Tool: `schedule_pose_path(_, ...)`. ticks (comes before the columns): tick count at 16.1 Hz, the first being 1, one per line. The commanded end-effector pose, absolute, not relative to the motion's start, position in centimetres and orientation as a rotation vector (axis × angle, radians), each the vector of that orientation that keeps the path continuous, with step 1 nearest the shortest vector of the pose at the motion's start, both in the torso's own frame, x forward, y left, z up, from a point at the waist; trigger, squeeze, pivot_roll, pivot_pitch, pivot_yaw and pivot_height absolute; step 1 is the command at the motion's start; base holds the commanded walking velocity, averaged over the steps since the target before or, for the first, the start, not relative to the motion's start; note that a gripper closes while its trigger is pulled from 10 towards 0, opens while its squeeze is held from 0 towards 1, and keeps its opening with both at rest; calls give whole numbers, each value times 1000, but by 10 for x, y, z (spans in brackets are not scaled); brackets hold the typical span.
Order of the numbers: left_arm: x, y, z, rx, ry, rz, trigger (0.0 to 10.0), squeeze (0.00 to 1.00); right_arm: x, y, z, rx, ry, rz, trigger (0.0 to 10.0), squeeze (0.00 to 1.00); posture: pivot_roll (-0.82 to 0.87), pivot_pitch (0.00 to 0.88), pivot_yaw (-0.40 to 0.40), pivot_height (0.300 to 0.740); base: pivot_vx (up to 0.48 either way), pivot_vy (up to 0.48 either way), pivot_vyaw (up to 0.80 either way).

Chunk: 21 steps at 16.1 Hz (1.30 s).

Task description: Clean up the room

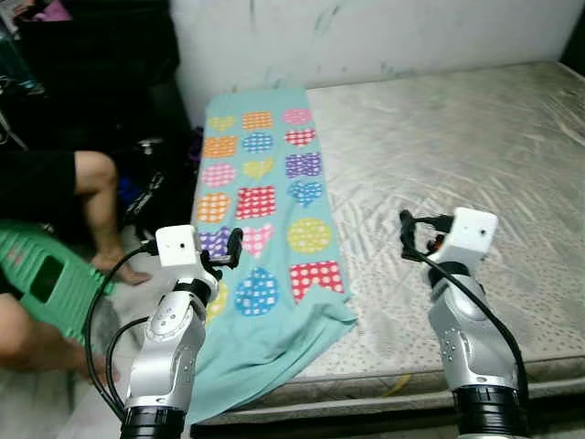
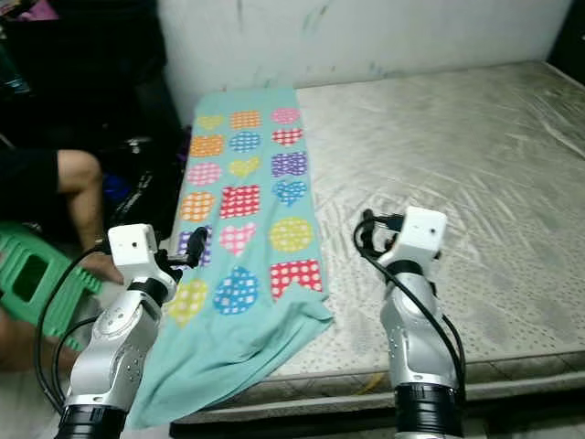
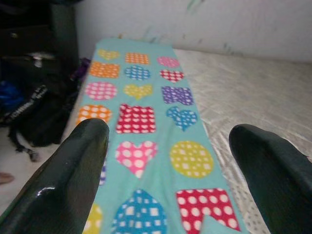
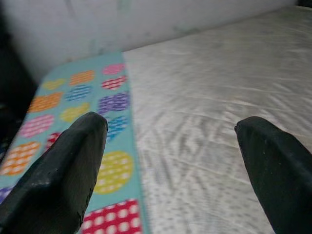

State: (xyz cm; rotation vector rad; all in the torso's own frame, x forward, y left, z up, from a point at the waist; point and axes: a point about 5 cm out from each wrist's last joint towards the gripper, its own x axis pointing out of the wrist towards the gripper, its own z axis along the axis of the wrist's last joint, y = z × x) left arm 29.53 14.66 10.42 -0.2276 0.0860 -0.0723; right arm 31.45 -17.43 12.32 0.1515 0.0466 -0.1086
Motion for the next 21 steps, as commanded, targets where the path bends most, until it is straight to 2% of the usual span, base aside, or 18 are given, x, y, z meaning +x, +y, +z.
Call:
schedule_pose_path(1, 293, 155, 104, -217, 89, -32, 10000, 0, 314, -162, 124, 158, 53, -60, 10000, 0, -163, 0, 73, 740, 0, 304, 0)
schedule_pose_path(9, 287, 153, 103, -204, 102, -35, 10000, 0, 312, -161, 124, 156, 64, -51, 10000, 0, -155, 0, 75, 740, 0, 303, 0)
schedule_pose_path(21, 285, 153, 103, -200, 95, -32, 10000, 0, 308, -159, 120, 139, 91, -19, 10000, 0, -163, 0, 71, 740, 0, 0, 0)
